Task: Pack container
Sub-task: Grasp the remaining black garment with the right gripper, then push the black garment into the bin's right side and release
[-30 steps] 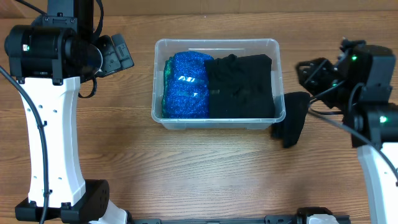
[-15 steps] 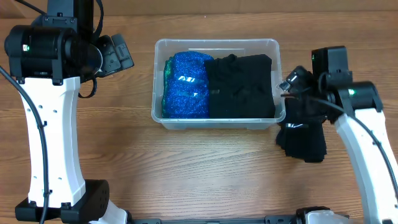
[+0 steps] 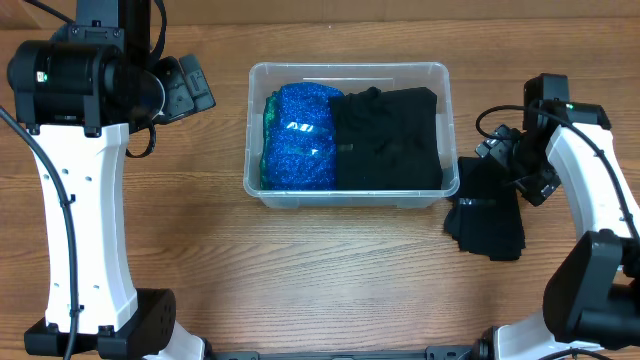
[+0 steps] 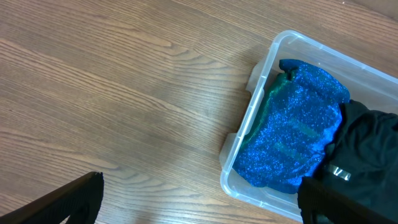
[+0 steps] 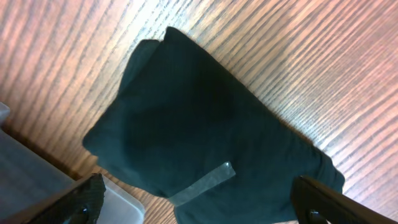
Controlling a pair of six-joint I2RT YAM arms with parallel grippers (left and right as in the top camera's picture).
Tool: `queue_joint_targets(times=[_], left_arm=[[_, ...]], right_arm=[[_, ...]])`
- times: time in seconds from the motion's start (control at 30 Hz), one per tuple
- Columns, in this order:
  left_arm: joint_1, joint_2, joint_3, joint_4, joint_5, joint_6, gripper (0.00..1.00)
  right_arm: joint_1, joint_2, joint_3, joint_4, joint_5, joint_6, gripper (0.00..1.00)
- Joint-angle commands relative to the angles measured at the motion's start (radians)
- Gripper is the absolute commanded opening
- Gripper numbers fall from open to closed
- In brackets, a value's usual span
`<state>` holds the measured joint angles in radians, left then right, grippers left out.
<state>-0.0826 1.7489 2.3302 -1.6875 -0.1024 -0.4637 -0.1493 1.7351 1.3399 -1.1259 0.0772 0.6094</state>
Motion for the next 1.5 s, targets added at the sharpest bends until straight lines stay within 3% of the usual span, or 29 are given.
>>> queue_joint_targets(times=[0.0,0.23,0.63,0.77,0.83,0.9,0.93,0.97,1.07,1.2,1.47], left_arm=[[0.004,-0.001,-0.002,-0.002,-0.013,0.015,1.00],[0.004,-0.001,-0.002,-0.002,-0.013,0.015,1.00],[0.004,0.000,-0.002,-0.002,-0.013,0.015,1.00],[0.004,0.000,-0.002,-0.002,-0.013,0.015,1.00],[0.004,0.000,-0.002,-0.002,-0.013,0.015,1.00],[0.004,0.000,-0.002,-0.002,-0.013,0.015,1.00],[0.004,0.000,-0.002,-0.002,-0.013,0.015,1.00],[0.004,0.000,-0.002,-0.002,-0.013,0.015,1.00],[0.004,0.000,-0.002,-0.002,-0.013,0.015,1.00],[0.004,0.000,-0.002,-0.002,-0.013,0.015,1.00],[0.004,0.000,-0.002,-0.002,-0.013,0.015,1.00]], right_arm=[[-0.030,0.011,-0.049,0.025,-0.023,-0.070,1.00],[-0.111,0.012,-0.190,0.141,-0.091,-0.166,1.00],[-0.155,0.029,-0.348,0.343,-0.111,-0.166,1.00],[-0.166,0.058,-0.400,0.413,-0.218,-0.174,0.99],[-0.165,0.059,-0.418,0.442,-0.271,-0.172,0.90],[-0.165,0.058,-0.418,0.444,-0.310,-0.173,0.66],[-0.165,0.056,-0.417,0.442,-0.323,-0.173,0.46],[-0.165,0.055,-0.417,0.442,-0.335,-0.173,0.36],[-0.167,0.037,-0.407,0.440,-0.384,-0.172,0.18],[-0.167,-0.058,-0.380,0.418,-0.430,-0.171,0.08],[-0.165,-0.412,-0.226,0.268,-0.499,-0.157,0.04]])
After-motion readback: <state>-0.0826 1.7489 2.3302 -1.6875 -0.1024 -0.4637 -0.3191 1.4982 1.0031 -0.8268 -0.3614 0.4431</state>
